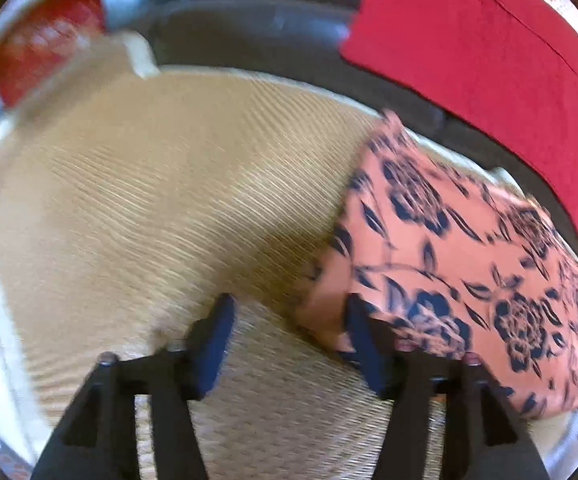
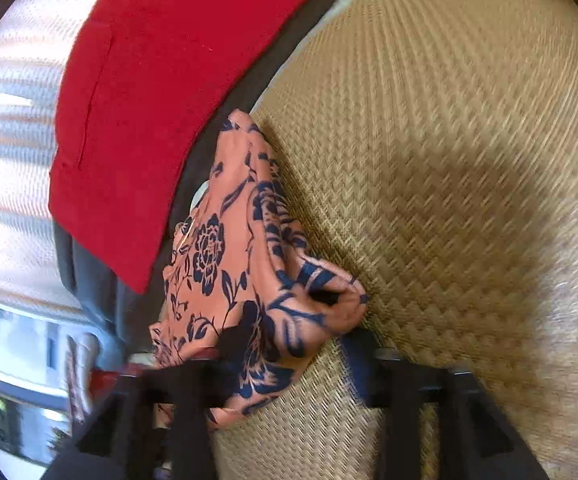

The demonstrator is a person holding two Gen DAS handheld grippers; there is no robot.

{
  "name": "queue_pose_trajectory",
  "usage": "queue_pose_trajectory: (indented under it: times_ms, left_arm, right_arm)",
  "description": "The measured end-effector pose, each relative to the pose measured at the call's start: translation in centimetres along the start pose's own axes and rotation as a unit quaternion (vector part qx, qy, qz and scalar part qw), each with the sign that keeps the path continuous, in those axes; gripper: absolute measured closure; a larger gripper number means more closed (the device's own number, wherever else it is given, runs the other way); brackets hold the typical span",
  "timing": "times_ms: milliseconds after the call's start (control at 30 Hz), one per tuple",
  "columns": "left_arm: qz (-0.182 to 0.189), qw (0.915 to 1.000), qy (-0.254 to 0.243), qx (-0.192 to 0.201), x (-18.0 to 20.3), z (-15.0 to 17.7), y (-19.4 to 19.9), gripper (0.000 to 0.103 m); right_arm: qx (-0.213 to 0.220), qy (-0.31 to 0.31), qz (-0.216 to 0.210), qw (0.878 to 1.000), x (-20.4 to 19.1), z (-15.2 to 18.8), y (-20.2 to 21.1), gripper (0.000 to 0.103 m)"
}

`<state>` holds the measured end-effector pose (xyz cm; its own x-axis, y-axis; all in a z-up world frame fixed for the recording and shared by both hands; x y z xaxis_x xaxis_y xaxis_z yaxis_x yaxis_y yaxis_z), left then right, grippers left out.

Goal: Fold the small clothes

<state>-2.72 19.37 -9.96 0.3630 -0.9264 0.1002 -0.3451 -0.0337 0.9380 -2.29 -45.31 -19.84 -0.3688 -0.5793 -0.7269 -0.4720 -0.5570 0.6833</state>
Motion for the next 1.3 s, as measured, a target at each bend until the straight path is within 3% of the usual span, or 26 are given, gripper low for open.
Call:
queue_pose_trajectory:
  times_ms: [33,167,233,333,400,467,500,533,567,633,733,800,867,933,1033,1133,1167,1200,1233,1300]
  left_arm:
    - [-0.003,1.0,0.0,0.008,-0.1,0.1,0.7,0.042]
    - [-0.022,0.9992,-0.023,0.025,1.4,0.2,2.7,0.04]
    - [-0.022,0.9985,-0.043,0.027,2.6,-0.1,3.3,0.038]
    - [-0.027,0.9974,-0.061,0.027,4.2,0.0,3.4,0.037]
    - [-0.025,0.9972,-0.066,0.024,4.5,0.3,3.3,0.037]
    - [-0.027,0.997,-0.07,0.02,4.4,0.7,3.3,0.037]
    - [-0.029,0.9968,-0.073,0.02,4.4,0.8,3.3,0.037]
    - [-0.032,0.9966,-0.073,0.022,4.2,0.6,3.3,0.037]
    - [-0.036,0.9964,-0.073,0.025,4.6,0.5,3.2,0.036]
    - [-0.039,0.9962,-0.074,0.025,4.8,0.4,2.7,0.036]
    - [-0.037,0.9958,-0.081,0.02,5.3,0.4,2.3,0.036]
    - [-0.036,0.9954,-0.087,0.02,5.7,0.3,2.0,0.036]
    - [-0.039,0.9949,-0.091,0.018,5.8,0.3,1.7,0.036]
    - [-0.042,0.9948,-0.091,0.019,5.7,0.4,1.9,0.036]
    - [-0.044,0.9947,-0.092,0.013,6.0,0.2,1.3,0.035]
    - [-0.042,0.9938,-0.102,0.007,6.9,0.0,0.9,0.035]
    - [-0.04,0.9936,-0.106,0.007,7.1,0.1,1.0,0.035]
    - [-0.037,0.9929,-0.112,0.01,7.2,0.2,1.4,0.035]
    - [-0.036,0.9924,-0.117,0.014,7.2,0.3,1.7,0.035]
    - [-0.037,0.9919,-0.119,0.024,7.2,0.5,2.1,0.031]
  right_arm:
    - [0.018,0.011,0.013,1.0,-0.4,0.0,1.1,0.018]
    - [0.054,0.041,-0.02,0.998,-2.4,0.1,4.2,0.018]
    - [0.035,0.074,-0.05,0.995,-4.8,-0.1,4.4,0.018]
    - [-0.031,0.123,-0.089,0.988,-8.0,0.0,1.4,0.017]
    - [-0.081,0.133,-0.086,0.984,-7.9,-0.2,-0.9,0.016]
    - [-0.083,0.081,0.001,0.993,-5.0,-1.5,-3.1,0.016]
    - [-0.081,0.05,-0.001,0.995,-3.8,-1.9,-3.1,0.019]
    - [-0.071,0.004,-0.048,0.996,-2.5,-2.3,-2.4,0.019]
    - [-0.056,-0.016,-0.057,0.997,-2.3,-2.5,-1.8,0.018]
    - [-0.034,0.004,-0.043,0.998,-3.9,-2.5,-0.5,0.016]
    - [-0.053,0.069,-0.071,0.994,-7.6,-2.8,-0.7,0.016]
    - [-0.066,0.087,-0.07,0.992,-8.1,-3.7,-1.8,0.015]
    - [-0.083,0.007,-0.01,0.996,-5.3,-5.5,-3.6,0.015]
    - [-0.078,-0.023,-0.059,0.995,-5.0,-6.1,-2.8,0.015]
    - [-0.055,0.053,-0.068,0.995,-8.7,-7.1,-1.5,0.014]
    - [-0.092,0.076,-0.1,0.988,-9.2,-9.2,-3.7,0.008]
    - [-0.09,0.068,-0.072,0.991,-8.2,-10.2,-4.8,0.008]
    - [-0.077,0.029,-0.001,0.997,-6.3,-11.4,-5.6,0.008]
    - [-0.069,-0.013,0.016,0.997,-4.8,-11.8,-5.5,0.008]
    - [-0.053,-0.033,-0.037,0.997,-3.9,-11.1,-4.1,0.007]
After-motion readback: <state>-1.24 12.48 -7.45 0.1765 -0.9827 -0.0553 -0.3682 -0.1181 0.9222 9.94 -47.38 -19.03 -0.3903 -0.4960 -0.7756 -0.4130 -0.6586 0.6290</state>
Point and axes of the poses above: each gripper's, at about its wrist camera, not at the fingertips, and y roughly against the way its jaws point, x to its right, z to its underside, the point moved 2 cm from there along -y, roughly the way its jaws point, and after that the axes turned 14 degrees about -x, right-handed, at the moved point
